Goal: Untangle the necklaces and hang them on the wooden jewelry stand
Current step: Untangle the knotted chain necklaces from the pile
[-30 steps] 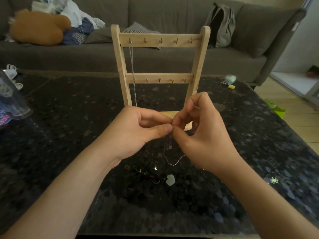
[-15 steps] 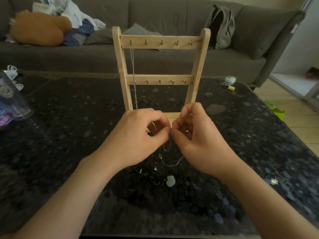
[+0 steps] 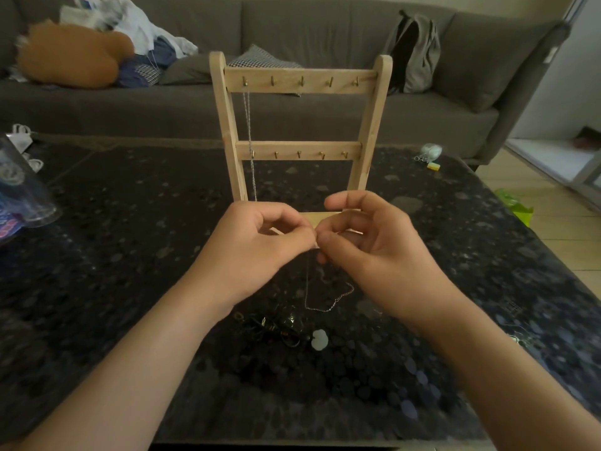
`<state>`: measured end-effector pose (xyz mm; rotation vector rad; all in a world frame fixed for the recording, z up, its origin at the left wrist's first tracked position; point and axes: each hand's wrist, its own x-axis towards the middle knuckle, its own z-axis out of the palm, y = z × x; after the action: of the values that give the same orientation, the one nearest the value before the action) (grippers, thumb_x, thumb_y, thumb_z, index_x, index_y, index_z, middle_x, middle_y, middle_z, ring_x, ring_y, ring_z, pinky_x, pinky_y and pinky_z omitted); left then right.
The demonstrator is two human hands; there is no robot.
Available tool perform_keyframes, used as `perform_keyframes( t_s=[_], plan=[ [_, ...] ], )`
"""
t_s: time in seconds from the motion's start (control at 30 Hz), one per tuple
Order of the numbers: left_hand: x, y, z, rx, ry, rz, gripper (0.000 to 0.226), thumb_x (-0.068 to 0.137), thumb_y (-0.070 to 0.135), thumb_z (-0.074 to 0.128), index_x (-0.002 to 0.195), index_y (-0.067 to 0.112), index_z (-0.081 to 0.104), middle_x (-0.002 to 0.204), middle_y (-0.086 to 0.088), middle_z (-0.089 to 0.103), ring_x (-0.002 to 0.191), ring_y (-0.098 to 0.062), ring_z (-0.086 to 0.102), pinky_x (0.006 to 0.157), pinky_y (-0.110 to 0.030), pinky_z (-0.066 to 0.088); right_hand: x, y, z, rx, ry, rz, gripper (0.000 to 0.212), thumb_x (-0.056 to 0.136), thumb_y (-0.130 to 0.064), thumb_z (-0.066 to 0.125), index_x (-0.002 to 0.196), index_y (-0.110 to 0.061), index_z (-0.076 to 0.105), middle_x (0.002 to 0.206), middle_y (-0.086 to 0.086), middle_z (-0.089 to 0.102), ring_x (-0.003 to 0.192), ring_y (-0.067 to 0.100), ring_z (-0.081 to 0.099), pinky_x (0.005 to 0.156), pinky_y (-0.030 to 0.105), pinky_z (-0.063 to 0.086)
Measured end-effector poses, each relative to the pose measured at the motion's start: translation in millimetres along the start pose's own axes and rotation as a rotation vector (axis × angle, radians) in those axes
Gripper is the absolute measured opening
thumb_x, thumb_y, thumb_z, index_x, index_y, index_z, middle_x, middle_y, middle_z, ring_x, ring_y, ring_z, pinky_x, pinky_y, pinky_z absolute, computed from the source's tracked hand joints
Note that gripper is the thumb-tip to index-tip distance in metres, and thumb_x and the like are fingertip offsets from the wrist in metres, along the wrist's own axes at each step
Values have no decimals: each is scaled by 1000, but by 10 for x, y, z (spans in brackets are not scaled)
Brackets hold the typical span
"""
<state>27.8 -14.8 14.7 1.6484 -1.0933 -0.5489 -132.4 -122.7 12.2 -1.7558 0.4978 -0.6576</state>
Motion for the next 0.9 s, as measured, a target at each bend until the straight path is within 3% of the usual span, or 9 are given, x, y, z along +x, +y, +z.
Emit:
perform_keyframes(
  t_s=[0.13, 0.23, 0.4, 0.5, 0.6, 0.7, 0.77, 0.9],
  plan=[
    [-1, 10, -5, -63, 9, -82, 8, 88, 26, 80, 82, 28, 86, 84, -5, 79, 84, -16, 73, 91, -40, 54, -12, -33, -18, -56, 51, -52, 38, 92, -7, 82, 124, -18, 68, 95, 2, 82, 91, 19, 80, 87, 41, 66],
    [-4, 21, -8, -32, 3, -80, 5, 84, 31, 82, 81, 29, 86, 82, 1, 80, 87, -17, 74, 96, -44, 57, -5, -25, -27, -173, 84, -77, 39, 90, -11, 85, 123, -22, 68, 92, -6, 82, 88, 13, 78, 86, 39, 65],
    [3, 17, -5, 139, 32, -20, 6, 82, 30, 85, 77, 33, 85, 78, 13, 77, 79, -8, 72, 81, -35, 56, -8, 3, -15, -336, 25, -96, 42, 96, -12, 79, 128, -28, 57, 92, -9, 77, 82, 7, 71, 70, 20, 53],
    [-2, 18, 0, 222, 17, 2, 5, 74, 36, 83, 73, 31, 83, 74, 15, 76, 72, -6, 72, 74, -27, 54, -32, 25, 16, -429, -58, -109, 44, 99, -9, 71, 128, -30, 46, 97, -9, 71, 86, 8, 66, 71, 21, 53],
    [-15, 22, 14, 310, -13, 17, 8, 72, 36, 85, 70, 31, 80, 67, 18, 72, 61, -2, 67, 61, -10, 44, -51, 38, 63, -495, -125, -129, 45, 99, -3, 66, 125, -26, 38, 97, -7, 66, 84, 8, 63, 70, 19, 51],
    [-25, 11, 20, 325, -32, 0, 12, 76, 29, 87, 68, 30, 78, 58, 16, 69, 50, 1, 62, 52, -6, 41, -64, 47, 111, -529, -162, -169, 47, 97, 2, 65, 122, -23, 34, 91, -2, 65, 80, 11, 64, 69, 23, 54],
    [-25, 16, 21, 300, -41, -11, 10, 77, 29, 86, 70, 29, 79, 60, 13, 70, 52, 0, 63, 53, -7, 40, -63, 41, 126, -527, -163, -170, 49, 95, 3, 66, 120, -23, 33, 89, -2, 64, 77, 11, 63, 68, 25, 54],
    [-15, 31, 28, 190, -40, -43, 9, 77, 35, 79, 72, 28, 82, 69, 9, 74, 64, -2, 67, 72, -25, 47, -63, 1, 144, -450, -145, -169, 45, 95, 2, 65, 116, -23, 33, 87, 2, 63, 69, 7, 58, 63, 24, 52]
  ],
)
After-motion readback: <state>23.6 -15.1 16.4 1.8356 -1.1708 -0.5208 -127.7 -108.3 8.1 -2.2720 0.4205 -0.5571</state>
